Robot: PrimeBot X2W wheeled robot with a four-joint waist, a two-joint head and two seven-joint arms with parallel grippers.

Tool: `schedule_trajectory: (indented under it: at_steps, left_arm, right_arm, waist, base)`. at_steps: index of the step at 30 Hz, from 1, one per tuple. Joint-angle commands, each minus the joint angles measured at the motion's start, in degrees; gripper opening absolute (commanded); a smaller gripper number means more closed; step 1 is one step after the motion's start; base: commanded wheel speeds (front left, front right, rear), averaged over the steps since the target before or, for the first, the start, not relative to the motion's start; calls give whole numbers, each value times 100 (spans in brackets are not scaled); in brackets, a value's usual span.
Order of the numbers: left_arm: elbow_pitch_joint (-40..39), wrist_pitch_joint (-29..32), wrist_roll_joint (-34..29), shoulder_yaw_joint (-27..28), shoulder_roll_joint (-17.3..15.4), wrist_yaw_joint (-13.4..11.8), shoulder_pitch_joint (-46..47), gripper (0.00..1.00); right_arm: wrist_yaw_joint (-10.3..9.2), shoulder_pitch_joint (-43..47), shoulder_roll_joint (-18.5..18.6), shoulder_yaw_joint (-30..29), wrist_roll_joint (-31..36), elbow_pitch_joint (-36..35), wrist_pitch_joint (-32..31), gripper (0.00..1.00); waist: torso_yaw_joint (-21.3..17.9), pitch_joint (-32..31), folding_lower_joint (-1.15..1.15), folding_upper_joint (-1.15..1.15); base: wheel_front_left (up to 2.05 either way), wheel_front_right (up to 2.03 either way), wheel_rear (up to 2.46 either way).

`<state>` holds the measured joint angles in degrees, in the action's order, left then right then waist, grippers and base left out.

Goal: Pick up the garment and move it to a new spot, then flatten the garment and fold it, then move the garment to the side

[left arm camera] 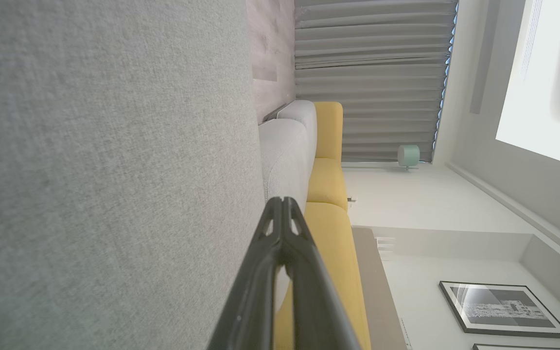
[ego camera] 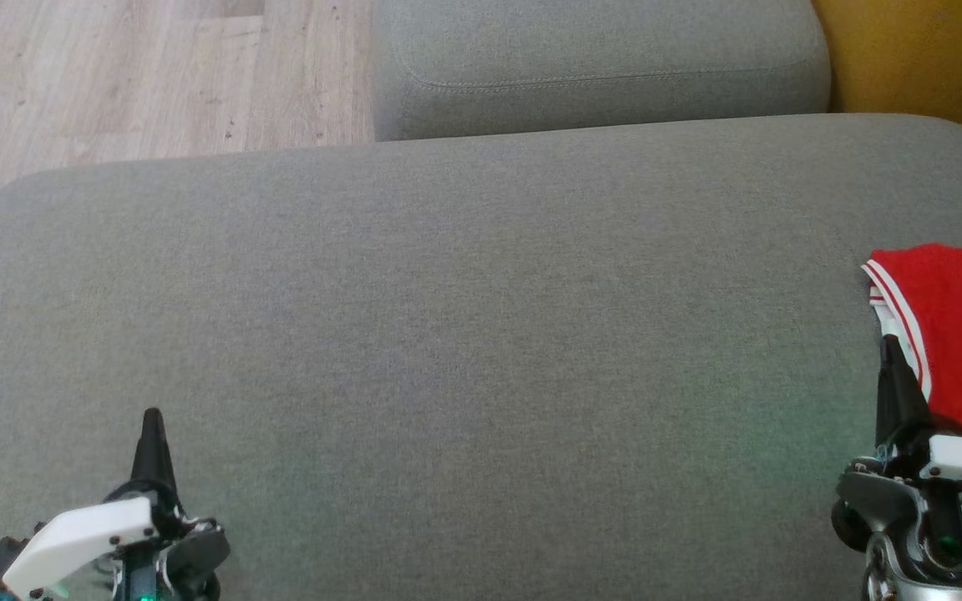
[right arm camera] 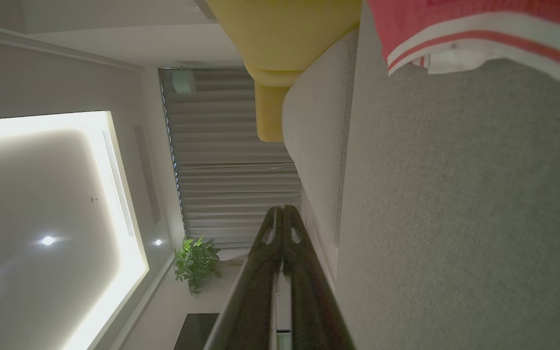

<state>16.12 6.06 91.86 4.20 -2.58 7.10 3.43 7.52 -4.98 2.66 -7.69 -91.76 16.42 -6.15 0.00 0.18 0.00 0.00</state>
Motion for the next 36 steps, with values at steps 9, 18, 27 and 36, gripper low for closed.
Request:
schedule_trajectory:
  at_steps: [9,18,27,36]
  left_arm:
    - [-207,41,32,230,-30,38,276,0]
    - [-207,41,32,230,-30,38,276,0]
    - [-207,41,32,230,-30,38,276,0]
    - [-207,41,32,230,-30,38,276,0]
  right_arm:
    - [-3,-120,21,116,-40,-239,-34,0]
    - [-3,-120,21,117,-40,-239,-34,0]
    - [-3,-120,21,117,-40,-239,-34,0]
    - [-3,-120,21,117,-41,-239,-34,0]
  waist:
    - [0,0,0,0]
    - [0,0,0,0]
    - [0,0,0,0]
    - [0,0,0,0]
  base:
    - [0,0,0]
    - [0,0,0]
    - [0,0,0]
    - [0,0,0]
